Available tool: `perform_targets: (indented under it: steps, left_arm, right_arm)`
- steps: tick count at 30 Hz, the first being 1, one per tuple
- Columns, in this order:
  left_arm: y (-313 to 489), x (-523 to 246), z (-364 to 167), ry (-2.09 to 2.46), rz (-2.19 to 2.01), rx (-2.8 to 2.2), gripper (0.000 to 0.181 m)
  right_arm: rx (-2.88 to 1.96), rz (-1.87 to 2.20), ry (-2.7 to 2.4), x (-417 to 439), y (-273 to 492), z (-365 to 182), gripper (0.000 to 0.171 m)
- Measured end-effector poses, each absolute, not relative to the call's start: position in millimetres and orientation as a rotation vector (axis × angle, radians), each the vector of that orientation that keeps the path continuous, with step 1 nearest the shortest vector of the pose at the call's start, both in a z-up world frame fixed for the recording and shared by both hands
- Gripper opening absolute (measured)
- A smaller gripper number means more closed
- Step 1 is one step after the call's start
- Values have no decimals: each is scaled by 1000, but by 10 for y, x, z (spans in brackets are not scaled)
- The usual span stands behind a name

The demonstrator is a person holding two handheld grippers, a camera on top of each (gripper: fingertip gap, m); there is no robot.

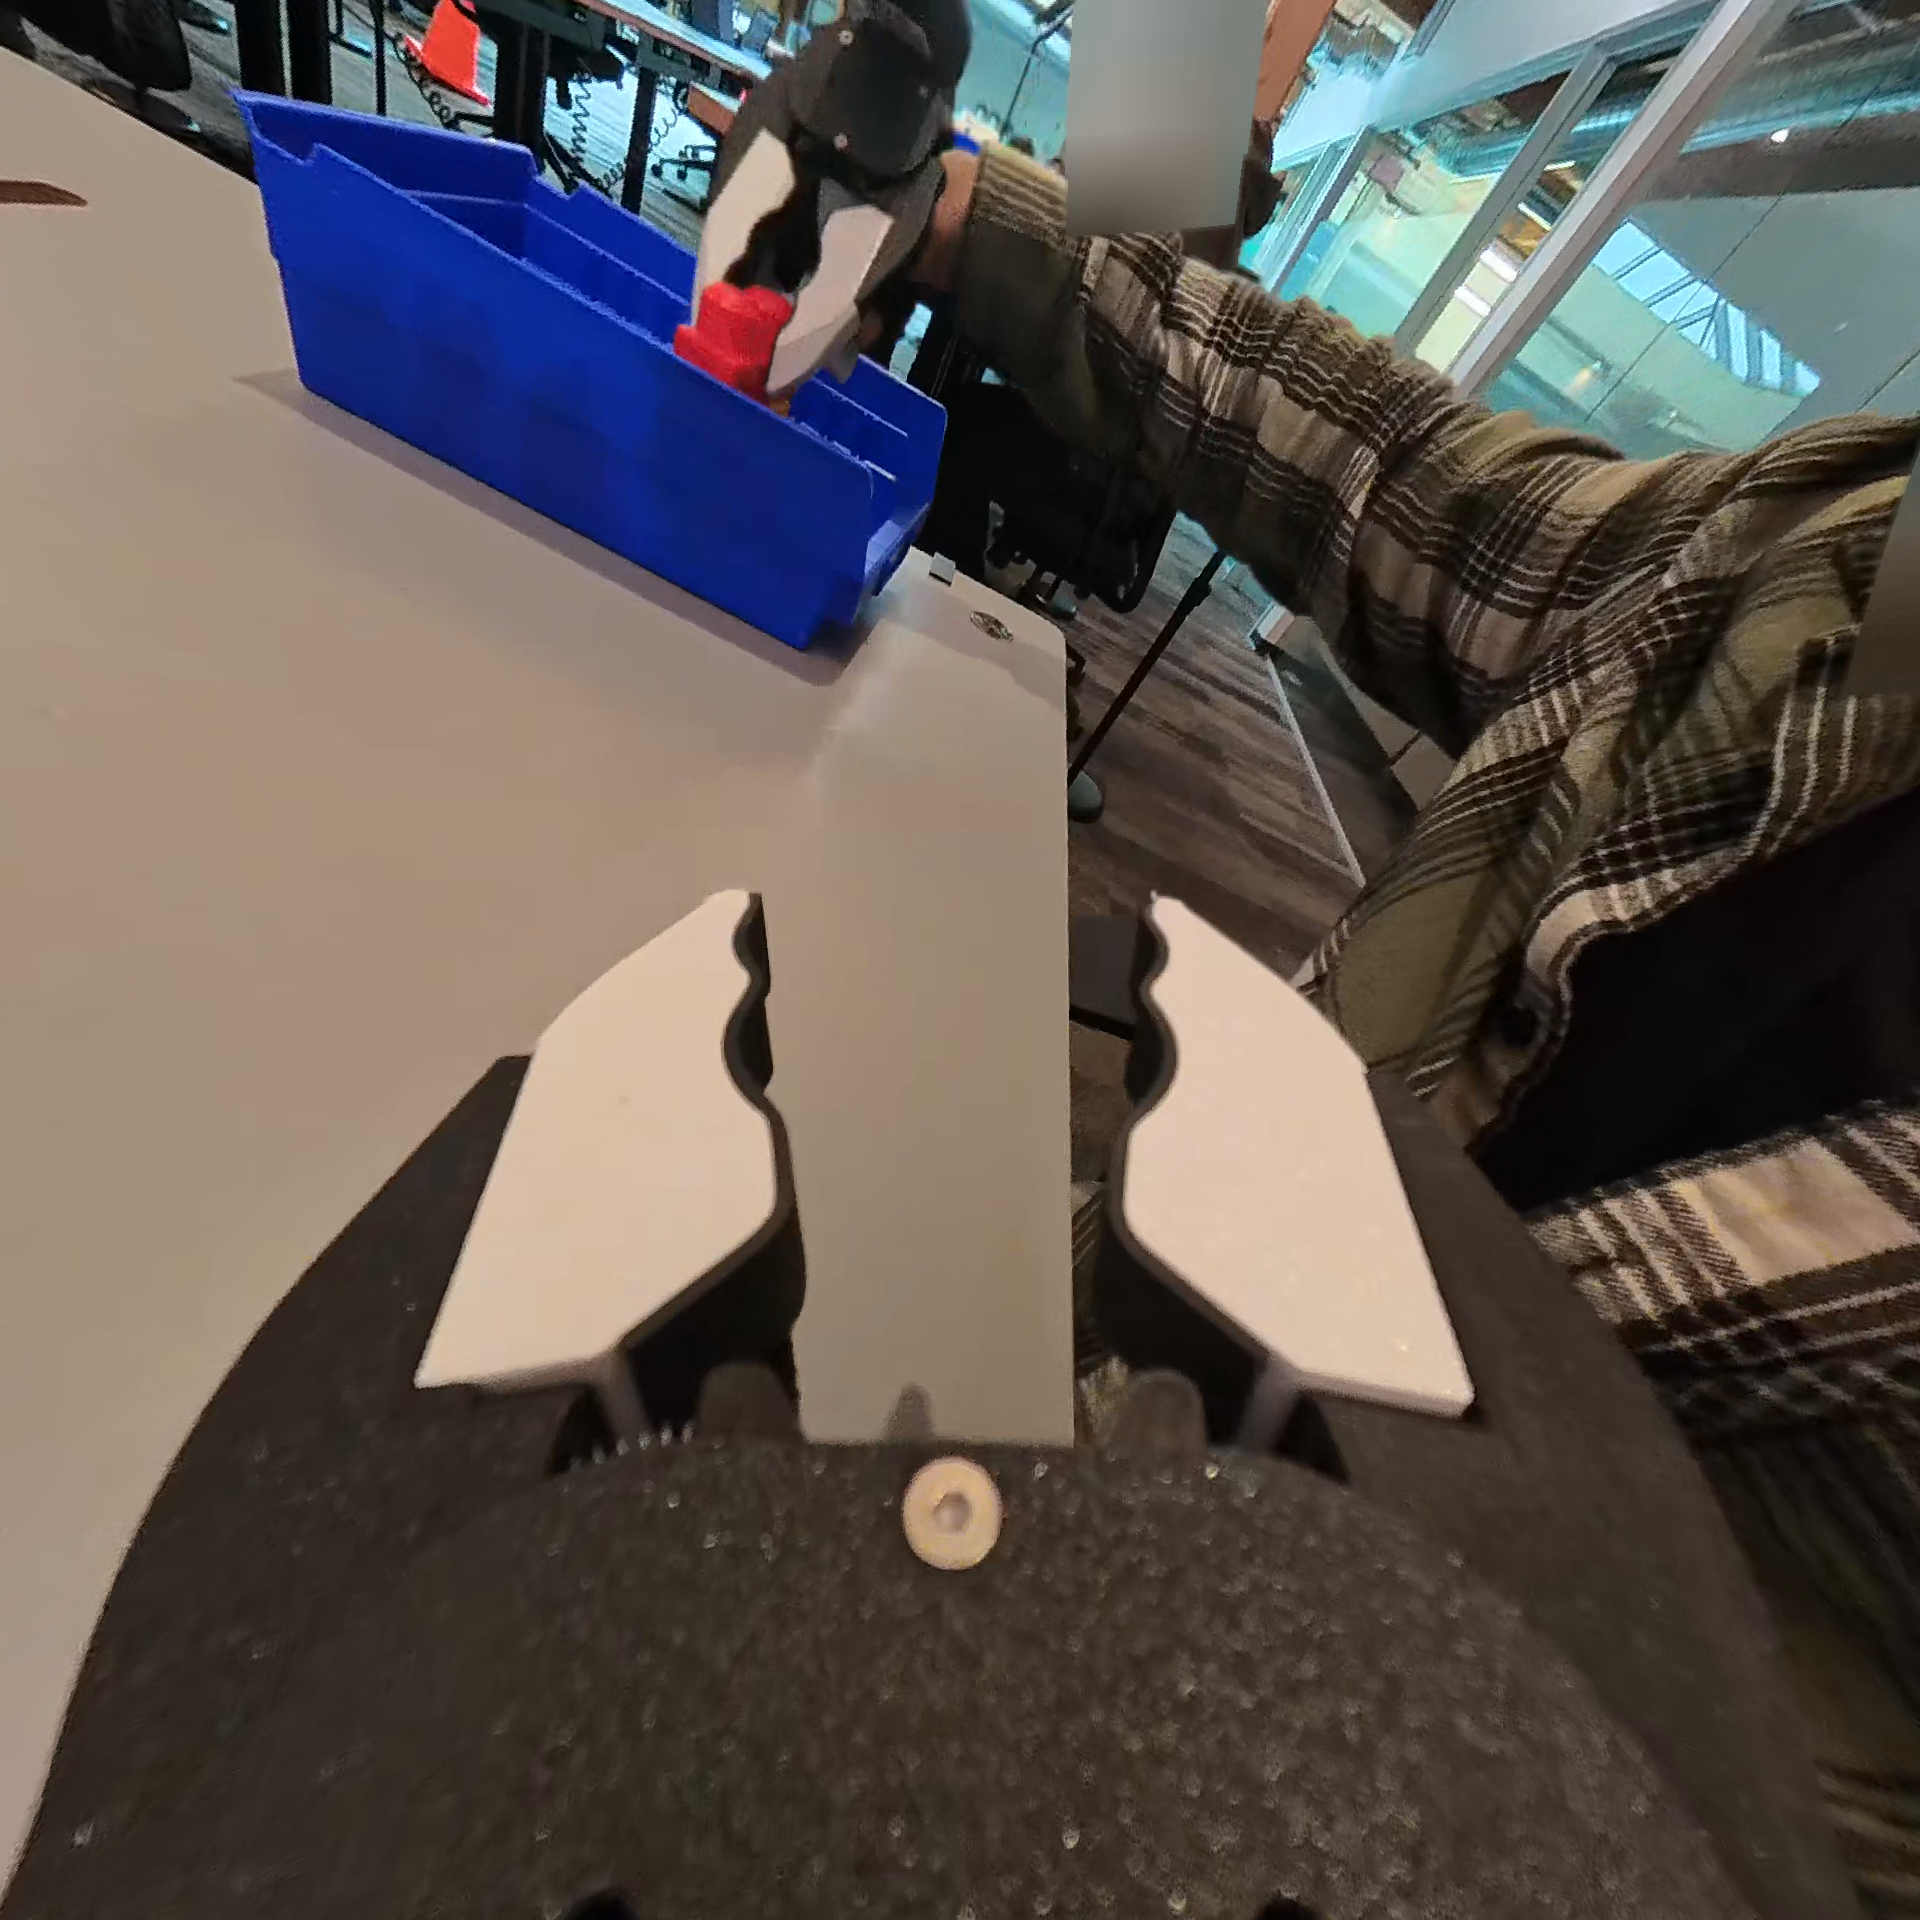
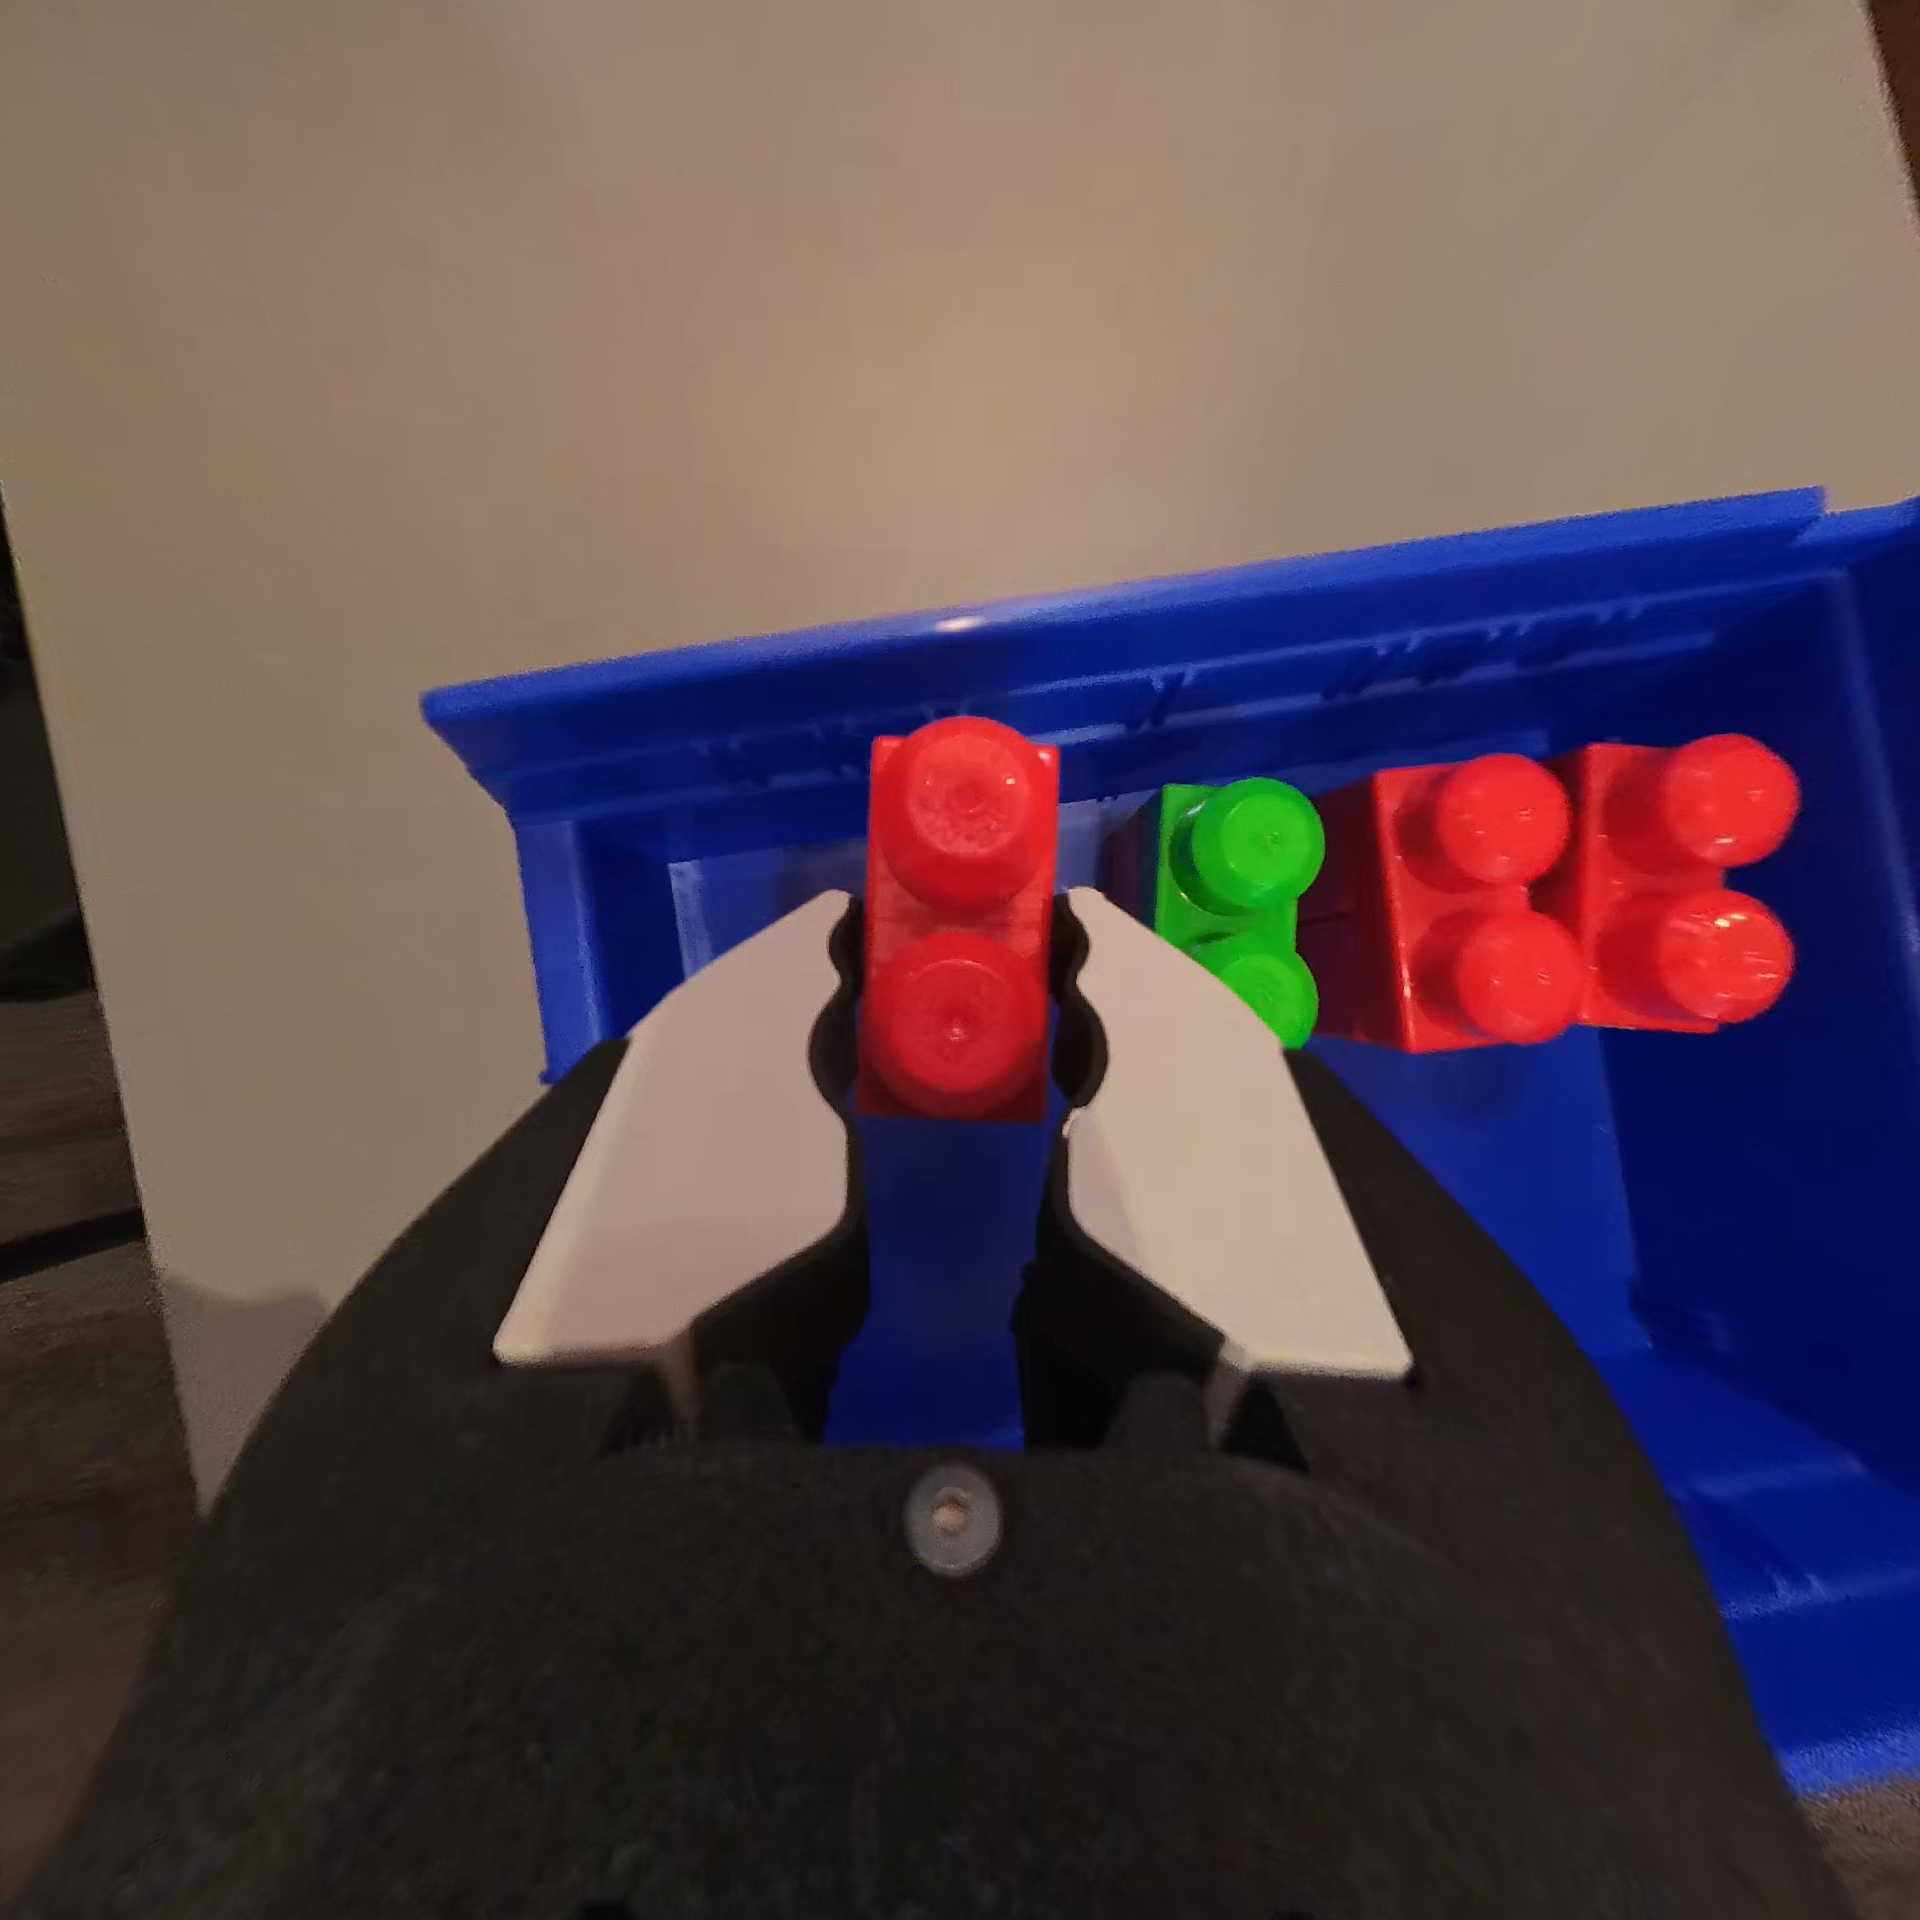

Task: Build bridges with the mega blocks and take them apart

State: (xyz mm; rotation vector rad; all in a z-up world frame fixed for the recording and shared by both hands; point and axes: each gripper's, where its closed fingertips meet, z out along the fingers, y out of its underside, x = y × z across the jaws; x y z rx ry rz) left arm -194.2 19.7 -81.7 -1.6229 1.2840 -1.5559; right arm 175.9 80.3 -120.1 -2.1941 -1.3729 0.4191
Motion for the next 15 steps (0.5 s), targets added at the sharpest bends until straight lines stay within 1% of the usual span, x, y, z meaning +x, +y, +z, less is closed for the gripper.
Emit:
perform_targets:
  steps: [6,13,15]
  left_arm:
    - [84,-1834,-874,1367,-1518,-1620,63]
    - [-12,-1776,-944,1423,-1508,-1630,61]
    - [-19,-1772,-941,1420,-1515,-1629,60]
  right_arm:
    - [-2181,424,-1404,1792,904,-1485,34]
    - [-2166,387,-1429,1810,962,-1599,34]
    - [-2176,381,-1435,1833,940,-1572,38]
